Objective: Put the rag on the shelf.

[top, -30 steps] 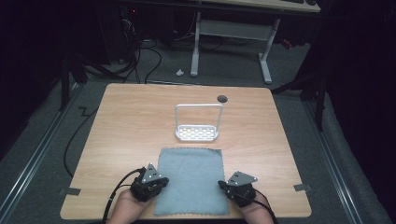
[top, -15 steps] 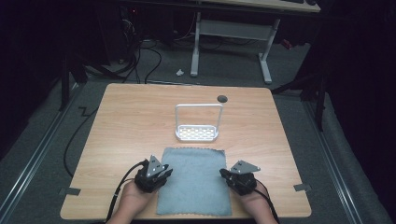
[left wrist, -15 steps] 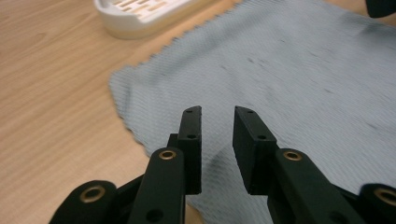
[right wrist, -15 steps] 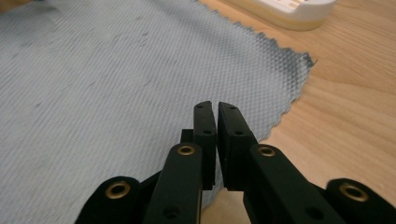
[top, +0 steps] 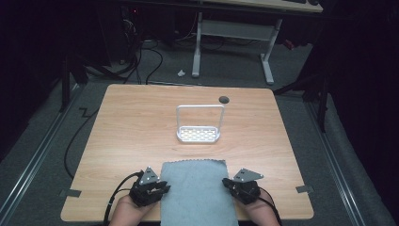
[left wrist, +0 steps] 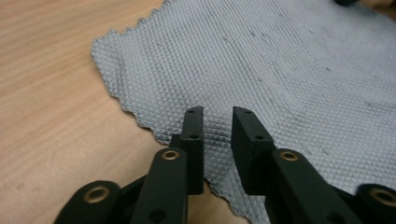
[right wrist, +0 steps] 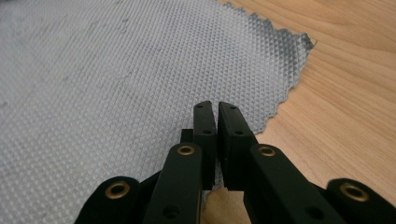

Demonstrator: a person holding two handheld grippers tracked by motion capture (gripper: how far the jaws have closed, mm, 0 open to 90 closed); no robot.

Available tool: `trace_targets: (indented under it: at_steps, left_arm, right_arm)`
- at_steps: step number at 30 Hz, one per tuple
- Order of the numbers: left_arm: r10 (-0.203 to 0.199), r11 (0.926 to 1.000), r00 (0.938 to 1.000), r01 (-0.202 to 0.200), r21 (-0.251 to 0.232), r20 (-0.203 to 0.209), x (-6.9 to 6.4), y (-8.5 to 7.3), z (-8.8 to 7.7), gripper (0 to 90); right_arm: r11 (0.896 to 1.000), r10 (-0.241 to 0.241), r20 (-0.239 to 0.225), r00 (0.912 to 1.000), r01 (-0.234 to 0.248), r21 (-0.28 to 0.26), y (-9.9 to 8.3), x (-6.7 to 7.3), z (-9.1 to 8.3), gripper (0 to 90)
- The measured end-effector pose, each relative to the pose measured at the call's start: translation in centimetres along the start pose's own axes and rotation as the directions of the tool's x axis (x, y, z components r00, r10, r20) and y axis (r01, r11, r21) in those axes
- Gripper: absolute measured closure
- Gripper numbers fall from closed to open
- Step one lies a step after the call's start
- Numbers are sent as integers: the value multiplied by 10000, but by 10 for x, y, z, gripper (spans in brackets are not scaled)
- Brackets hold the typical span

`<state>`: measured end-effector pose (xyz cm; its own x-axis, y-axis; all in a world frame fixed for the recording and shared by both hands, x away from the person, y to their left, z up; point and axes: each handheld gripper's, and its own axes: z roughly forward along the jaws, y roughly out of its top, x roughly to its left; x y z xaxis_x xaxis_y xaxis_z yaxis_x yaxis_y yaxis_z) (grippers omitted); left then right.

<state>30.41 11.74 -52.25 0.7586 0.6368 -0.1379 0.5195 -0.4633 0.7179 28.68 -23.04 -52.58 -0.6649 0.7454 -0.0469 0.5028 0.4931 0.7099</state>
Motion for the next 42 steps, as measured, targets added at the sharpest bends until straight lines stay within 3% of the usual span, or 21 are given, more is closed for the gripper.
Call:
trace_targets:
  at_steps: [2,4,6,9,11,14,16,18,21,23,24,28,31,34,39,42]
  left_arm:
    - [-391,9961,9989,370,-799,-248,9,4,-4,604]
    - [-925,9879,9931,825,-1316,-722,20,9,-5,551]
    - [-1247,9848,9849,1081,-1360,-1201,32,13,1,535]
    - [-1975,9764,9706,1823,-1156,-1376,46,14,13,534]
    - [-1818,9810,9710,1681,-972,-1553,47,15,20,612]
    - [-1726,9826,9778,1624,-905,-1186,46,18,24,625]
    - [-1353,9886,9823,1252,-831,-1298,42,19,26,628]
    - [-1282,9898,9823,1180,-798,-1367,41,20,27,684]
    - [-1133,9917,9877,1059,-723,-1074,40,22,28,706]
    - [-1513,9858,9871,1468,-822,-518,41,22,30,701]
    - [-1546,9846,9860,1485,-928,-629,41,22,29,695]
    - [-1537,9834,9876,1496,-1023,-330,43,22,28,698]
    - [-954,9926,9951,933,-774,-243,38,24,31,681]
    - [-521,9971,9983,505,-576,-270,32,26,34,642]
    - [265,9971,9991,-288,-701,-343,20,28,35,633]
    - [281,9962,9996,-286,-825,-72,16,29,34,644]
  right_arm:
    - [9999,-154,145,9998,153,20,2,1,-2,831]
    - [9994,63,111,9999,-59,-339,3,-2,-4,821]
    - [9988,181,206,9996,-171,-456,3,-5,-5,804]
    - [9992,121,224,9997,-113,-373,1,-6,-4,782]
    - [9992,140,219,9997,-132,-365,0,-7,-3,774]
    - [9985,227,298,9993,-212,-498,-1,-10,-4,765]
    - [9977,349,343,9988,-329,-590,-1,-11,-5,760]
    - [9975,388,461,9982,-359,-607,-2,-12,-5,754]
    - [9968,459,571,9973,-419,-679,-2,-13,-3,733]
    - [9961,580,644,9962,-535,-703,-3,-13,-2,726]
    - [9957,644,686,9956,-595,-715,-3,-13,-2,726]
    - [9941,822,736,9939,-766,-766,-3,-13,-2,721]
    - [9933,876,789,9930,-810,-824,-2,-13,-2,718]
    - [9935,877,844,9926,-809,-805,-2,-12,-1,717]
    - [9940,829,836,9930,-763,-785,-2,-9,0,714]
    - [9939,804,804,9935,-738,-818,-2,-9,-1,713]
